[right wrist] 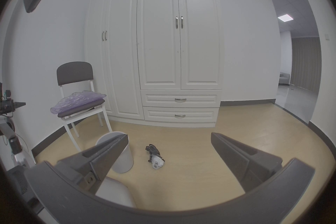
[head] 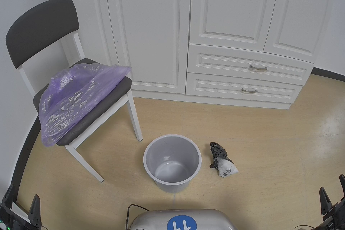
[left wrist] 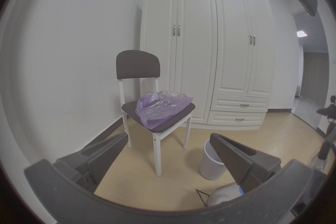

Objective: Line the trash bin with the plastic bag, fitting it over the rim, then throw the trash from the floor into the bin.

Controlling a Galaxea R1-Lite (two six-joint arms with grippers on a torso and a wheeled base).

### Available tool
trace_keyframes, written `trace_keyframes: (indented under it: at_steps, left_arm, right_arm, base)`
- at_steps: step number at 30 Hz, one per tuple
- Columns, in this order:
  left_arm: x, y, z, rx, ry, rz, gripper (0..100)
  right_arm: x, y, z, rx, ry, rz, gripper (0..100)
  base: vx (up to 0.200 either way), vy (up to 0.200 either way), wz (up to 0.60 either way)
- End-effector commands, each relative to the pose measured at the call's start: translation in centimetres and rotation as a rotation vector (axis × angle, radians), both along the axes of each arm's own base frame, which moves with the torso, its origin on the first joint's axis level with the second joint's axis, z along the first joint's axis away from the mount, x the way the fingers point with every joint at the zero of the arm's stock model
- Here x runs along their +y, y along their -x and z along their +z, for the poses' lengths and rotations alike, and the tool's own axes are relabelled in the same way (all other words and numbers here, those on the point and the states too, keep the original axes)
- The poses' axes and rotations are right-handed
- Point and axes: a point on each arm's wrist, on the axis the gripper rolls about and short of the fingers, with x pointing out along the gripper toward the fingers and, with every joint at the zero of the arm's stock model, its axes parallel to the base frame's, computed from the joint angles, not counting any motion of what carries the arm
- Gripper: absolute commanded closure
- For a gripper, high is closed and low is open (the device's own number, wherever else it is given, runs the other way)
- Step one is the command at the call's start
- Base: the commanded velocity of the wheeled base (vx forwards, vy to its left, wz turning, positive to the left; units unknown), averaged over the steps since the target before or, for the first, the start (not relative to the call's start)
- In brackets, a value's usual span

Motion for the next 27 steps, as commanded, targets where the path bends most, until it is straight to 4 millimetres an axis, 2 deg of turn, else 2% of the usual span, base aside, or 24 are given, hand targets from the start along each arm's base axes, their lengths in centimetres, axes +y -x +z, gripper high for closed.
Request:
trace_keyframes:
  at_steps: [1,3,5,8,14,20,23,27]
  left_arm:
    - [0.0,0.0,-0.5,0.001,-0.061,-0.01,0]
    - [-0.1,0.0,-0.4,-0.009,-0.109,-0.052,0]
    - [-0.1,0.0,-0.4,-0.011,-0.111,-0.055,0]
    - [-0.1,0.0,-0.4,-0.012,-0.105,-0.055,0]
    - [-0.2,0.0,-0.4,-0.013,-0.113,-0.07,0]
    - [-0.2,0.0,-0.4,-0.015,-0.114,-0.068,0]
    - [-0.2,0.0,-0.4,-0.015,-0.113,-0.071,0]
    - [-0.2,0.0,-0.3,-0.016,-0.105,-0.068,0]
  right_arm:
    - [0.0,0.1,0.1,-0.043,0.07,0.011,0]
    - [0.3,0.6,2.4,-0.18,0.208,0.117,0]
    - [0.5,0.8,3.3,-0.194,0.244,0.19,0]
    - [0.6,0.4,3.6,-0.133,0.224,0.201,0]
    - [0.6,0.3,3.6,-0.111,0.057,0.212,0]
    - [0.6,0.4,3.5,-0.113,0.049,0.202,0]
    - [0.6,0.3,4.9,-0.115,0.054,0.216,0]
    - [0.6,-0.9,6.2,-0.051,0.047,0.217,0]
  base:
    - [0.0,0.0,0.0]
    - [0.0,0.0,0.0]
    - [0.0,0.0,0.0]
    - [0.0,0.0,0.0]
    - [0.0,0.0,0.0]
    - [0.0,0.0,0.0]
    - [0.0,0.0,0.0]
    - [0.0,0.0,0.0]
